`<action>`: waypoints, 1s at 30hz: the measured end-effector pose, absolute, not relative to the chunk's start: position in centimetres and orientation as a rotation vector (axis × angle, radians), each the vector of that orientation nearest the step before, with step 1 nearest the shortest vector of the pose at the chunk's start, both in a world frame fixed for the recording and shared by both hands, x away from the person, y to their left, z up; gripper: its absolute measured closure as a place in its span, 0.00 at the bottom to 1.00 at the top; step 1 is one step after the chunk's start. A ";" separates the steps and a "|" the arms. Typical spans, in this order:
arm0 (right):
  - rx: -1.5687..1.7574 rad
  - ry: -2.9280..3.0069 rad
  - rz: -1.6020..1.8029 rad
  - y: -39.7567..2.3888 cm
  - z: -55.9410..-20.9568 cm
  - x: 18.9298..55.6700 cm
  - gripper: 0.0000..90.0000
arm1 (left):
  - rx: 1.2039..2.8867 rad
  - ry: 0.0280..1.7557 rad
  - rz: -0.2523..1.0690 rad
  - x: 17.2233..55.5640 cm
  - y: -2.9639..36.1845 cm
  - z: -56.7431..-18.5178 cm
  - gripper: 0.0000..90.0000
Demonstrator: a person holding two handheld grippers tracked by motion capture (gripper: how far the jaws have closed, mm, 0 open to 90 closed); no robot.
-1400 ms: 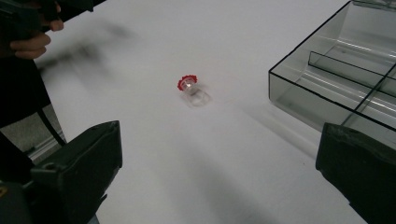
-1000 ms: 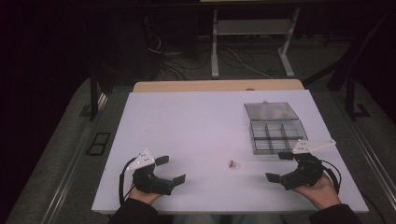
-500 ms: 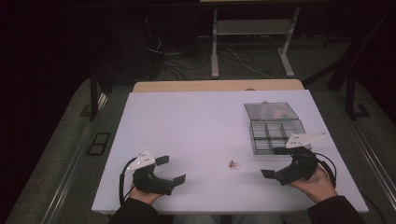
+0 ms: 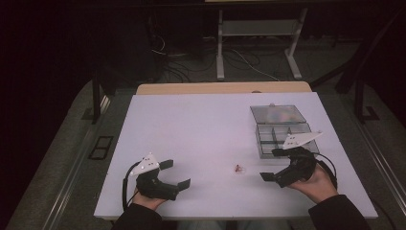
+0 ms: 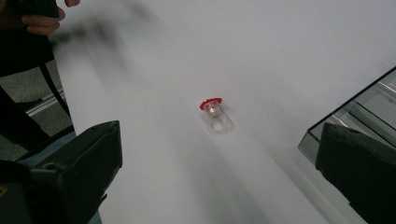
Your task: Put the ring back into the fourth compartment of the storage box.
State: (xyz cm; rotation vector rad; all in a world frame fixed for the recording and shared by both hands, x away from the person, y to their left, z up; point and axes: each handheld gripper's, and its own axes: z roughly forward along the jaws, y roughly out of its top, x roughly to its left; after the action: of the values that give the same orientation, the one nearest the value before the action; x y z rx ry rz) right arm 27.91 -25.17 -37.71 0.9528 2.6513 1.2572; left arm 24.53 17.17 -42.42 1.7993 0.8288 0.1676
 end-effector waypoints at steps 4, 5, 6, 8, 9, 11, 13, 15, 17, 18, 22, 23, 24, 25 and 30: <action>0.939 2.668 1.245 -24.6 -37.7 28.1 0.00 | 1.801 0.827 0.168 24.5 17.2 -42.4 0.00; 0.936 2.669 1.246 -24.4 -37.7 28.2 0.00 | 1.803 0.825 0.169 24.5 17.1 -42.4 0.00; 0.932 2.672 1.249 -24.3 -37.7 28.2 0.00 | 1.803 0.825 0.169 24.5 17.1 -42.4 0.00; 0.922 2.679 1.248 -24.0 -37.6 28.4 0.00 | 1.804 0.825 0.168 24.5 17.1 -42.4 0.00; 0.919 2.684 1.247 -23.8 -37.6 28.5 0.00 | 1.804 0.825 0.168 24.5 17.1 -42.4 0.00; 0.908 2.689 1.247 -23.4 -37.6 28.6 0.00 | 1.806 0.824 0.168 24.6 17.1 -42.5 0.00; 0.896 2.699 1.239 -23.0 -37.6 28.8 0.00 | 1.806 0.825 0.168 24.6 17.1 -42.5 0.00; 0.892 2.709 1.224 -22.6 -37.6 29.0 0.00 | 1.807 0.825 0.168 24.6 17.1 -42.5 0.00; 0.887 2.720 1.208 -22.2 -37.7 29.1 0.00 | 1.806 0.824 0.167 24.6 17.1 -42.5 0.00; 0.882 2.723 1.204 -22.0 -37.8 29.1 0.00 | 1.806 0.824 0.165 24.6 17.1 -42.5 0.00; 0.866 2.741 1.192 -21.3 -38.0 29.3 0.00 | 1.805 0.823 0.162 24.5 17.0 -42.5 0.00; 0.861 2.744 1.190 -21.1 -38.1 29.3 0.00 | 1.805 0.823 0.162 24.5 17.0 -42.5 0.00; 0.856 2.750 1.183 -21.0 -38.1 29.4 0.00 | 1.806 0.822 0.162 24.5 17.0 -42.5 0.00; 0.851 2.755 1.180 -20.8 -38.2 29.4 0.00 | 1.805 0.823 0.162 24.5 17.0 -42.5 0.00; 0.841 2.780 1.150 -20.0 -38.6 29.7 0.00 | 1.806 0.821 0.163 24.5 17.0 -42.4 0.00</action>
State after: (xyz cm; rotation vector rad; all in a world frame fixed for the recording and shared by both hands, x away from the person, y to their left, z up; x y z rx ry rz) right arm 29.75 -20.02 -38.65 0.8405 2.7797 1.1501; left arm 24.53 17.03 -42.44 1.8061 0.8208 0.1627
